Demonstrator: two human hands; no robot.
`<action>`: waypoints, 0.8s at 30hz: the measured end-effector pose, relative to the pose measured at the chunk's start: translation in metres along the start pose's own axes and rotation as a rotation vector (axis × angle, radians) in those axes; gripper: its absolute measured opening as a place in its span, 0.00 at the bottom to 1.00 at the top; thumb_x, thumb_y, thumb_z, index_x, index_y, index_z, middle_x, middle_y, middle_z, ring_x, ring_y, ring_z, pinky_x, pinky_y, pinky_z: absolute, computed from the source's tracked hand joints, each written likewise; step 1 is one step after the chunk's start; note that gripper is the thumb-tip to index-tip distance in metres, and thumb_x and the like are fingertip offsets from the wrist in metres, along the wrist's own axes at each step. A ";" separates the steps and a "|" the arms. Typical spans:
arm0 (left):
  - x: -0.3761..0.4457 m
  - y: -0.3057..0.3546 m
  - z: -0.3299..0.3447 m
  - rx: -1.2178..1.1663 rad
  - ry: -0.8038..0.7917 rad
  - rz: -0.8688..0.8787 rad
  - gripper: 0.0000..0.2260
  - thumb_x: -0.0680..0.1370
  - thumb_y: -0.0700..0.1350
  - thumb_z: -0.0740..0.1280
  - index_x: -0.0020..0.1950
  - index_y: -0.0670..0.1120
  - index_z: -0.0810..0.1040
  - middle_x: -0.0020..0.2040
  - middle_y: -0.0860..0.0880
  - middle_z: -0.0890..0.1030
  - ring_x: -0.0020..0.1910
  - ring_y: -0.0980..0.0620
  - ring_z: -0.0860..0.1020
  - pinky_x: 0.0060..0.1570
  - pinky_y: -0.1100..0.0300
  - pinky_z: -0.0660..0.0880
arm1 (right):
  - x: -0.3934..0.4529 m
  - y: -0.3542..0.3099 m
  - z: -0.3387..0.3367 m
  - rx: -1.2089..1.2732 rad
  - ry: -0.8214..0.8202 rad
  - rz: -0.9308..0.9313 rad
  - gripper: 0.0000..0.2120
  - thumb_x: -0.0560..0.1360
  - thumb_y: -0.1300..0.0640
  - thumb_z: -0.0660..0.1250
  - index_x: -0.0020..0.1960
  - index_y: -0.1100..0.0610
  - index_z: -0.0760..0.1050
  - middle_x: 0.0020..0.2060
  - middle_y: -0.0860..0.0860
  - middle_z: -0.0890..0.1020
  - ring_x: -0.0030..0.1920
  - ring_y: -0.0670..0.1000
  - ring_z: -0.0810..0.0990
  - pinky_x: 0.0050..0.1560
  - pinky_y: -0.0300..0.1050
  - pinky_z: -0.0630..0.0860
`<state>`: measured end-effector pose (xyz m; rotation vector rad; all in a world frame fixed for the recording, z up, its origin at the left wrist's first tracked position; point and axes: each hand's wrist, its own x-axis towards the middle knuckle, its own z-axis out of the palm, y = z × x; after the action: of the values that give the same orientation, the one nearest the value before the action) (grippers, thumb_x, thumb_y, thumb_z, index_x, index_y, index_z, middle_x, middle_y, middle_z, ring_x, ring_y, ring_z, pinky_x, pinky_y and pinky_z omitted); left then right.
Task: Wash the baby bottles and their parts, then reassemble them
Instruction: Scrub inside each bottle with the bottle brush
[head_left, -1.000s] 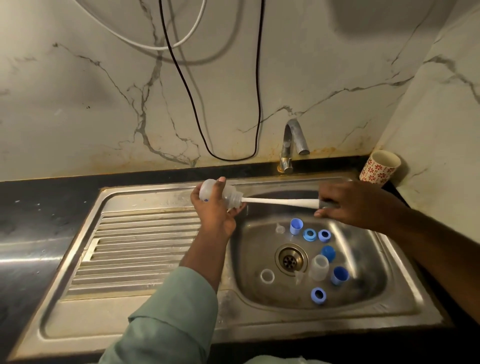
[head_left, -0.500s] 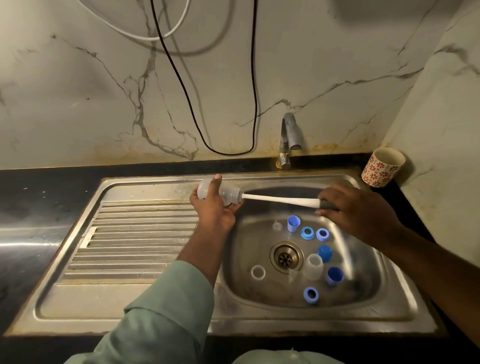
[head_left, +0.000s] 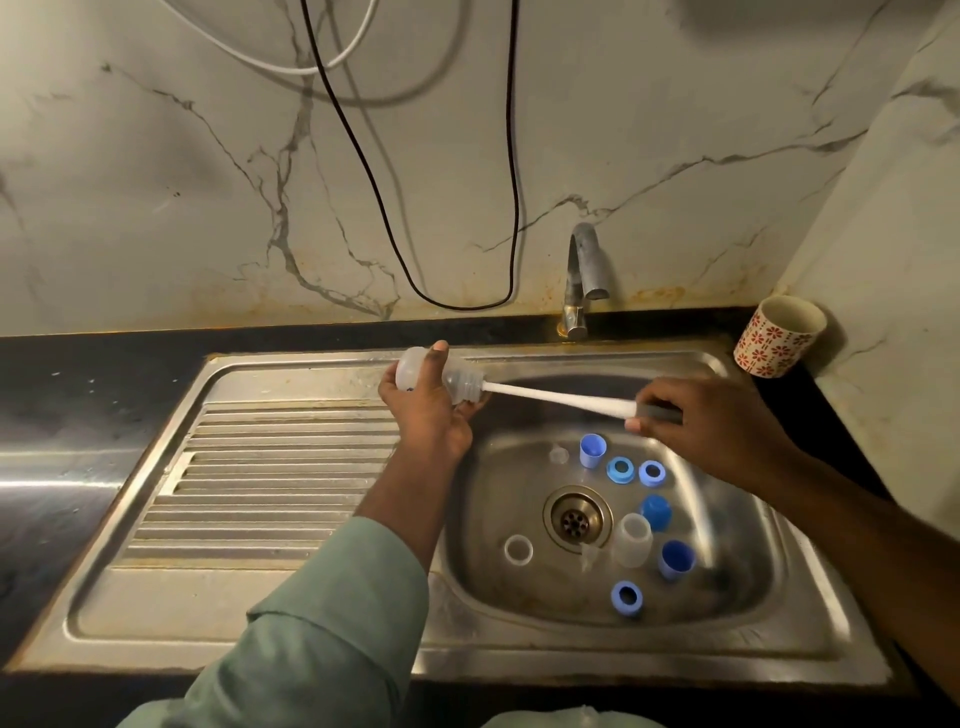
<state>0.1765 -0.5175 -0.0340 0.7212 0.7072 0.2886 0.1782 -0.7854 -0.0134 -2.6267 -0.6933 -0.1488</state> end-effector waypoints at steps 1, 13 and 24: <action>0.000 -0.001 -0.001 0.012 -0.011 0.008 0.30 0.75 0.41 0.75 0.71 0.54 0.64 0.66 0.41 0.68 0.62 0.36 0.73 0.46 0.36 0.82 | 0.001 -0.003 -0.002 0.275 -0.198 0.185 0.09 0.75 0.49 0.70 0.42 0.54 0.81 0.34 0.52 0.82 0.35 0.50 0.80 0.36 0.40 0.74; 0.002 -0.018 -0.005 0.128 -0.012 0.143 0.32 0.74 0.44 0.77 0.71 0.58 0.65 0.63 0.47 0.70 0.58 0.44 0.75 0.40 0.47 0.84 | -0.005 -0.007 -0.009 -0.528 0.132 -0.143 0.11 0.73 0.46 0.70 0.45 0.53 0.78 0.38 0.50 0.82 0.41 0.54 0.78 0.43 0.47 0.73; 0.009 -0.009 -0.011 0.266 -0.114 0.248 0.30 0.74 0.45 0.77 0.71 0.58 0.66 0.65 0.45 0.69 0.60 0.43 0.76 0.39 0.51 0.83 | 0.009 -0.020 -0.025 -0.327 -0.411 0.029 0.25 0.72 0.41 0.70 0.64 0.49 0.69 0.55 0.45 0.77 0.51 0.48 0.78 0.47 0.41 0.75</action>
<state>0.1761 -0.5143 -0.0506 1.0734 0.5527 0.3806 0.1766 -0.7762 0.0180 -3.0163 -0.8205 0.3227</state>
